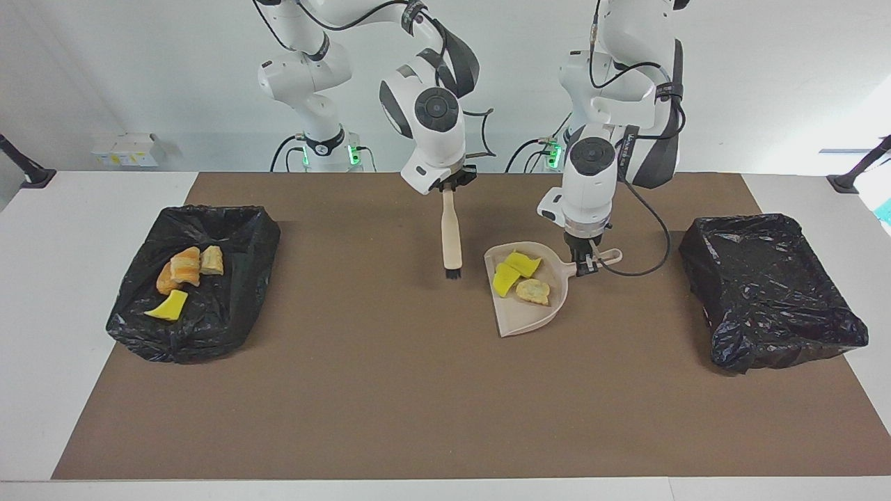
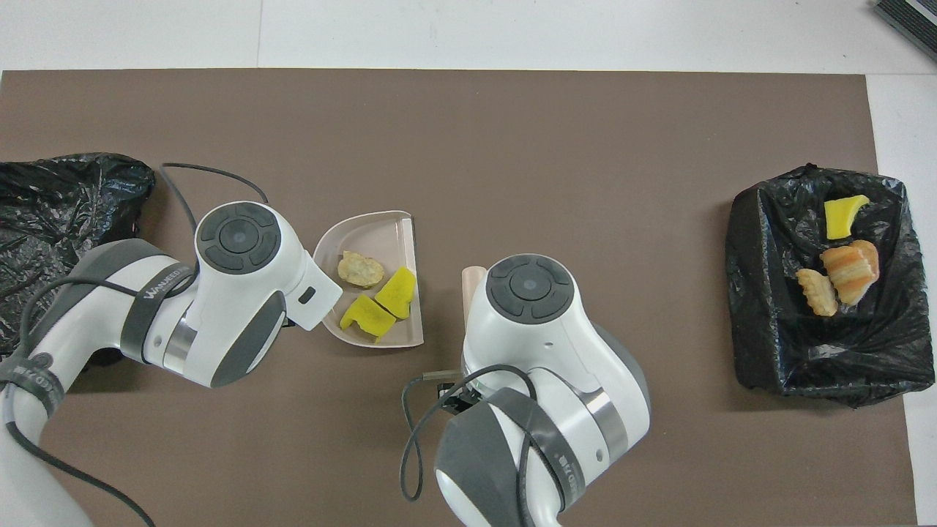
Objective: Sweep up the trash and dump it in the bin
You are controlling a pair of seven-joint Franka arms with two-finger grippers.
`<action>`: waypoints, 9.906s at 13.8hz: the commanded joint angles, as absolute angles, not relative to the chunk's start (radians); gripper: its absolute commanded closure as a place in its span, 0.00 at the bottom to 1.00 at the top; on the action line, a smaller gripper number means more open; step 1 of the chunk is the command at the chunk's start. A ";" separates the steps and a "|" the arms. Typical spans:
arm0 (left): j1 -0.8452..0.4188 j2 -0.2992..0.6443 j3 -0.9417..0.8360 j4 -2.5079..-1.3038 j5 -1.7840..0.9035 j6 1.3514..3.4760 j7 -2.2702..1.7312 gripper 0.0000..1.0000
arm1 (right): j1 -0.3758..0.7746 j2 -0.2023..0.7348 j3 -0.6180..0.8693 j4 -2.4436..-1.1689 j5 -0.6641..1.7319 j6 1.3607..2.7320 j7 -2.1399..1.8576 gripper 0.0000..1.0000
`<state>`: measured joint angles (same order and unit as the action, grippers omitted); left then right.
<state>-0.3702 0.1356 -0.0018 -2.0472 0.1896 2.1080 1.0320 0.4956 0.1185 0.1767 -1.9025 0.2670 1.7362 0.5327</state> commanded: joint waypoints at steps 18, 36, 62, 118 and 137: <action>0.113 0.078 0.012 -1.781 0.069 1.979 1.471 1.00 | 0.755 0.112 0.178 -2.099 0.250 2.030 0.822 0.00; 0.308 0.189 0.057 -1.568 0.417 2.039 1.622 1.00 | 0.226 -0.020 0.118 -1.654 0.055 1.352 0.105 0.00; 0.025 0.094 0.043 -1.614 1.100 1.615 1.287 1.00 | -0.002 -0.055 -0.032 -1.585 -0.041 1.474 -0.026 0.00; -0.580 0.403 0.041 -1.719 -0.103 2.178 -0.348 0.88 | -0.038 -0.058 -0.023 -1.595 0.002 1.511 0.005 0.00; -0.476 0.299 0.054 -1.695 -0.097 2.151 -0.314 0.00 | -0.040 -0.058 -0.023 -1.594 0.002 1.511 0.005 0.00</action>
